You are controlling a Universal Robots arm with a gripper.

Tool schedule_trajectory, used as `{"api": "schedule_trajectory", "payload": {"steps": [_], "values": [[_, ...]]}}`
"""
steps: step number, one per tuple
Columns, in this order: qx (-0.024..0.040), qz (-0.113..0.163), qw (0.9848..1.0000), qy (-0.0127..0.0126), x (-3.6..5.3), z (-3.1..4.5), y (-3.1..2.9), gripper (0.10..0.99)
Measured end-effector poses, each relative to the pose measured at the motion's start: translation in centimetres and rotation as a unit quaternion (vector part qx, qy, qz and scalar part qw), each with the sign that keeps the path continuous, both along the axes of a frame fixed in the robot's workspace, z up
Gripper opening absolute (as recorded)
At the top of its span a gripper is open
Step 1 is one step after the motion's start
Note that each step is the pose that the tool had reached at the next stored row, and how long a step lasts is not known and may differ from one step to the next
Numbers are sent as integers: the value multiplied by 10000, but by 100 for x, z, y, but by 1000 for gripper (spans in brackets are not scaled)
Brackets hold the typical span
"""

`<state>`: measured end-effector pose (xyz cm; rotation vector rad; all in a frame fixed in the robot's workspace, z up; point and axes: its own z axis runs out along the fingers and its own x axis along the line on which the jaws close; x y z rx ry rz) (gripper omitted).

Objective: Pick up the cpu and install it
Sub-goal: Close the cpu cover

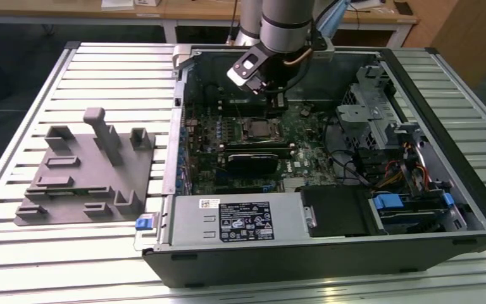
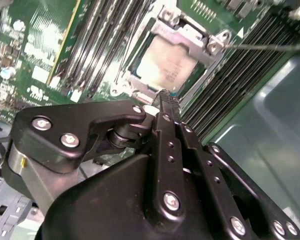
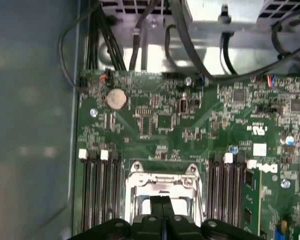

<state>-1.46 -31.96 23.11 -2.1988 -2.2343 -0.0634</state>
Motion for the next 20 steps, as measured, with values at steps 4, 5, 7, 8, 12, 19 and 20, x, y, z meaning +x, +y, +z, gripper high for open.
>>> {"api": "schedule_trajectory", "payload": {"steps": [4, 5, 7, 8, 12, 19, 20], "values": [[-1, 0, 10000, 1, -106, -51, 0, 106], [0, 0, 10000, 0, -132, -65, 0, 106], [0, -1, 10000, 0, -169, -88, 0, 106], [0, -1, 10000, 0, -185, -97, 0, 106], [0, 0, 10000, 0, -251, -130, 0, 106], [0, 0, 10000, 0, -339, -185, 0, 106], [0, 0, 10000, 0, -347, -191, 0, 106]]}}
